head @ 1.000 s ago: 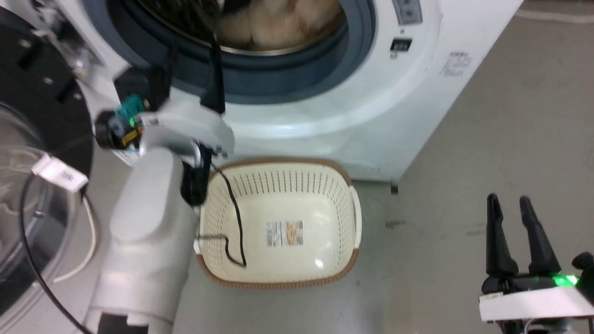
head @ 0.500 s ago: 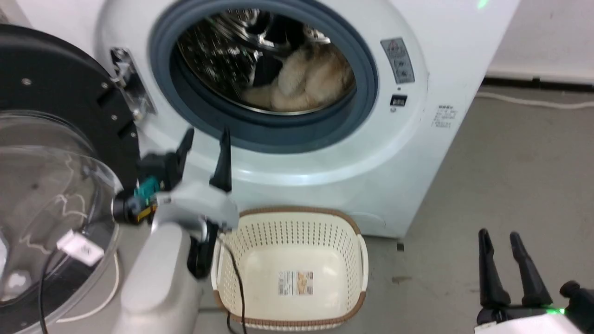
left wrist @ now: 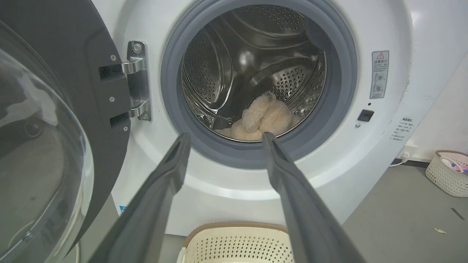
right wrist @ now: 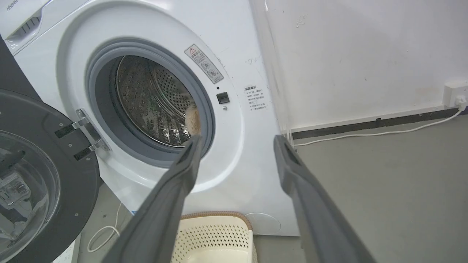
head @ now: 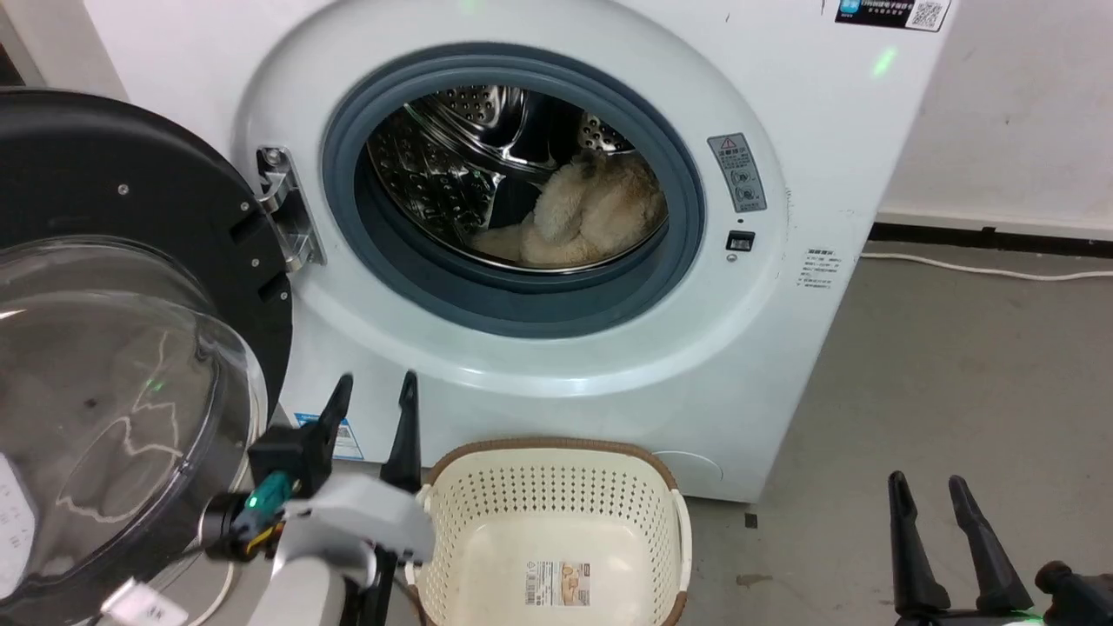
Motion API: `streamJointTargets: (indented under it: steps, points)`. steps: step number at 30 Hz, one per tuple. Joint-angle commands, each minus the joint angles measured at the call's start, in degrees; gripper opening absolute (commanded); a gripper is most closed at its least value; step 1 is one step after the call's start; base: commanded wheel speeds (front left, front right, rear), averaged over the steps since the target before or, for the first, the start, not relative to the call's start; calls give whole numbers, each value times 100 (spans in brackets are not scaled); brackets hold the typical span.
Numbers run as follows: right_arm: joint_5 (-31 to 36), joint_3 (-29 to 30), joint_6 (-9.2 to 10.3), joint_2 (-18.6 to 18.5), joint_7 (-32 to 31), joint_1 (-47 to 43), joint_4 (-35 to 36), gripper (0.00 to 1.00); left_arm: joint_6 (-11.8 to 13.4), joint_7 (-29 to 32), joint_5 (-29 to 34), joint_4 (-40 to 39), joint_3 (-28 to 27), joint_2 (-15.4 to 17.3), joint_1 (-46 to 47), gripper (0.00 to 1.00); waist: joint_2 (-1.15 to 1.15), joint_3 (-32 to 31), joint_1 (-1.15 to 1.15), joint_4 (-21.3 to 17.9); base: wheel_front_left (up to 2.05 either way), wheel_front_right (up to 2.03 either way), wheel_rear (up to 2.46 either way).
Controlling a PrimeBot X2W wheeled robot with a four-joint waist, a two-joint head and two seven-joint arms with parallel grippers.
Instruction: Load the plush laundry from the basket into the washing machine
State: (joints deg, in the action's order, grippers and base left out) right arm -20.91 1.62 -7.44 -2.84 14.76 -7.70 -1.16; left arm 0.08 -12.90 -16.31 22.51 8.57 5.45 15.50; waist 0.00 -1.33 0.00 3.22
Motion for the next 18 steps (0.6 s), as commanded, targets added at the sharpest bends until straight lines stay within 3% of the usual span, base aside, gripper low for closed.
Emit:
streamJointTargets:
  steps: [1, 18]
  points:
    - [115, -6, -5, -4, 24, -82, -3, 100, 73, 45, -32, -166, -28, 50, -235, 100, 0, -22, 0, -4, 0, 0, 0]
    - [610, 91, -5, -4, -18, -232, -98, 100, 409, 350, -90, -1481, -49, 184, -1500, 100, 0, -103, 0, -11, 0, 0, 0]
